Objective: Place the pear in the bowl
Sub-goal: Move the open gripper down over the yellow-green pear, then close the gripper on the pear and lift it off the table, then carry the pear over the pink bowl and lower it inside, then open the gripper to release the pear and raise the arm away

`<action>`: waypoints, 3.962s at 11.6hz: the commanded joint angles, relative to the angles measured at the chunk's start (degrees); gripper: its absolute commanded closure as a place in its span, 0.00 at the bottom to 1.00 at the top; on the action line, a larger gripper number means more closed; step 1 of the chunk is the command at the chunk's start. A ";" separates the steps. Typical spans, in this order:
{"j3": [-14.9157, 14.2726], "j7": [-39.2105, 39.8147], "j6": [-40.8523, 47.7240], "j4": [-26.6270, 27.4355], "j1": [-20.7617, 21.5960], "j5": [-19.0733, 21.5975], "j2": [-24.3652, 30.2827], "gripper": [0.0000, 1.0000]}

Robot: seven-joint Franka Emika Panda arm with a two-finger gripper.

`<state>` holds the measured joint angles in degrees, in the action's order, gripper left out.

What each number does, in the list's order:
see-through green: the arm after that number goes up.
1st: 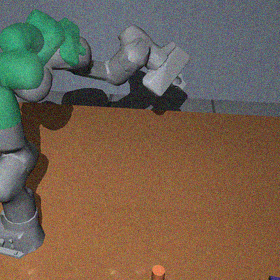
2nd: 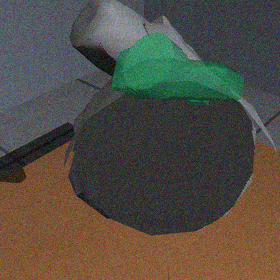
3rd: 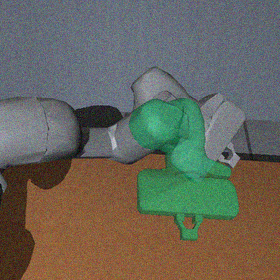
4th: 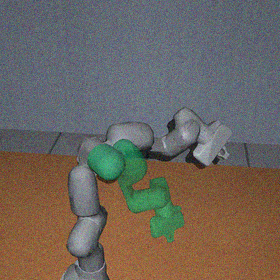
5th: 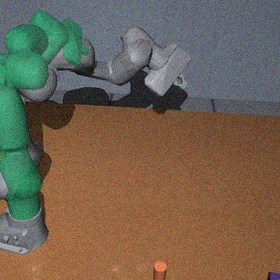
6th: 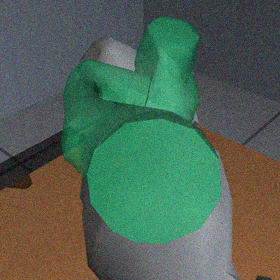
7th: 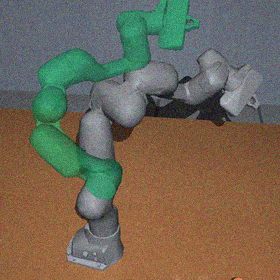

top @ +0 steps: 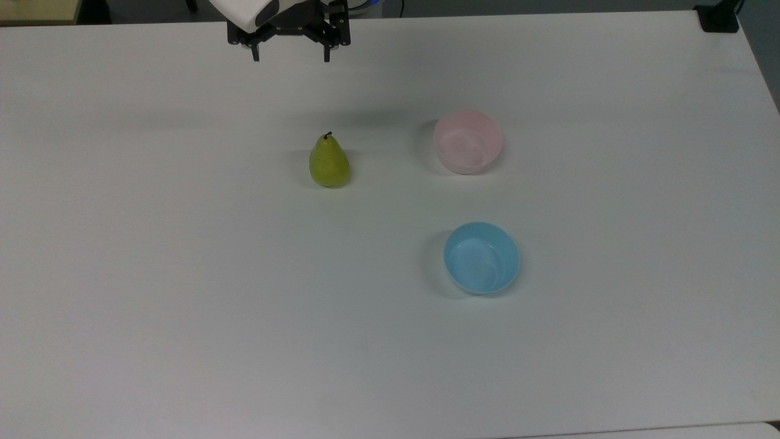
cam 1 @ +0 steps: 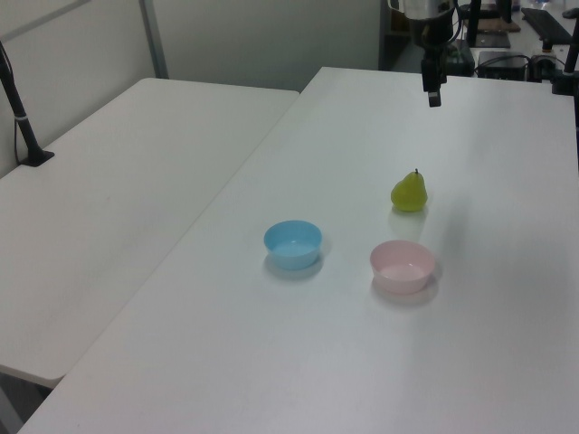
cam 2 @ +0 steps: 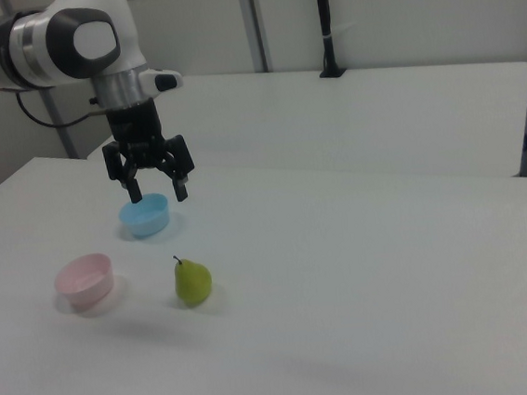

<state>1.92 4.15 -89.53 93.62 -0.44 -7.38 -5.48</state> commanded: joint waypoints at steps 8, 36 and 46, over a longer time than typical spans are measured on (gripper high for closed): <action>-2.79 4.64 -5.29 0.60 2.19 6.06 -4.27 0.00; -6.14 -6.34 -10.02 -3.18 29.52 8.79 -16.84 0.74; -6.22 -6.78 -12.77 -3.18 29.36 7.91 -15.90 0.00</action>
<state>-3.48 -1.64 -101.90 90.06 29.02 0.50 -25.48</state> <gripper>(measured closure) 0.004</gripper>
